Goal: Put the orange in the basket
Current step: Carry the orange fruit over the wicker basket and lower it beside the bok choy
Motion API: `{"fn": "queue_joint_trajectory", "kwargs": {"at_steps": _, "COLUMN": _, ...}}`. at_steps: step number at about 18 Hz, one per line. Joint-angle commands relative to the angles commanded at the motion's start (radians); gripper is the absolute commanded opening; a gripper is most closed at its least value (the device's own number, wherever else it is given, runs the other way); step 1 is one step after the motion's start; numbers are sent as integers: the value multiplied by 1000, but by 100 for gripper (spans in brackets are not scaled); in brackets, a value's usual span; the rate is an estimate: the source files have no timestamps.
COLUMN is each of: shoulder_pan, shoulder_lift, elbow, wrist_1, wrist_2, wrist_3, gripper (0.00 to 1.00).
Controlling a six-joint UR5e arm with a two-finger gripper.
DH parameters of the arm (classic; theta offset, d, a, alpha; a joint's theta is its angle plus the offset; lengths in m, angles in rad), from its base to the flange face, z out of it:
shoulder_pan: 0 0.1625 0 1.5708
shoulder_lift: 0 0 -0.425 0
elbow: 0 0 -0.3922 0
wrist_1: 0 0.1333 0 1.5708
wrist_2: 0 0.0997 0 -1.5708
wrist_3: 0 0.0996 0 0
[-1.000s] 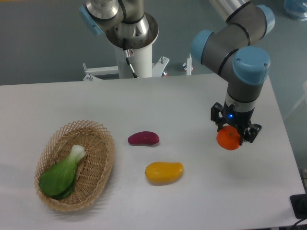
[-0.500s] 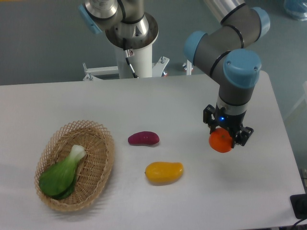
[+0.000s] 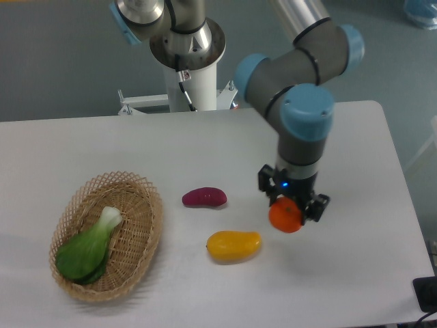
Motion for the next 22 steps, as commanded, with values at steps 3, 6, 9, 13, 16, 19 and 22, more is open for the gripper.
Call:
{"fn": "queue_joint_trajectory", "kwargs": {"at_steps": 3, "shoulder_pan": -55, "shoulder_lift": 11, "elbow": -40, "wrist_1": 15, "wrist_2": 0, "wrist_3": -35, "gripper": 73}}
{"fn": "queue_joint_trajectory", "kwargs": {"at_steps": 6, "shoulder_pan": -139, "shoulder_lift": 20, "elbow": -89, "wrist_1": 98, "wrist_2": 44, "wrist_3": -71, "gripper": 73}}
{"fn": "queue_joint_trajectory", "kwargs": {"at_steps": 9, "shoulder_pan": -235, "shoulder_lift": 25, "elbow": -120, "wrist_1": 107, "wrist_2": 74, "wrist_3": -94, "gripper": 73}}
{"fn": "queue_joint_trajectory", "kwargs": {"at_steps": 13, "shoulder_pan": -313, "shoulder_lift": 26, "elbow": -136, "wrist_1": 110, "wrist_2": 74, "wrist_3": -126, "gripper": 75}}
{"fn": "queue_joint_trajectory", "kwargs": {"at_steps": 16, "shoulder_pan": -350, "shoulder_lift": 54, "elbow": -198, "wrist_1": 114, "wrist_2": 74, "wrist_3": -124, "gripper": 75}}
{"fn": "queue_joint_trajectory", "kwargs": {"at_steps": 19, "shoulder_pan": -371, "shoulder_lift": 49, "elbow": -213, "wrist_1": 147, "wrist_2": 74, "wrist_3": -123, "gripper": 75}}
{"fn": "queue_joint_trajectory", "kwargs": {"at_steps": 22, "shoulder_pan": -393, "shoulder_lift": -10, "elbow": -167, "wrist_1": 182, "wrist_2": 77, "wrist_3": -124, "gripper": 76}}
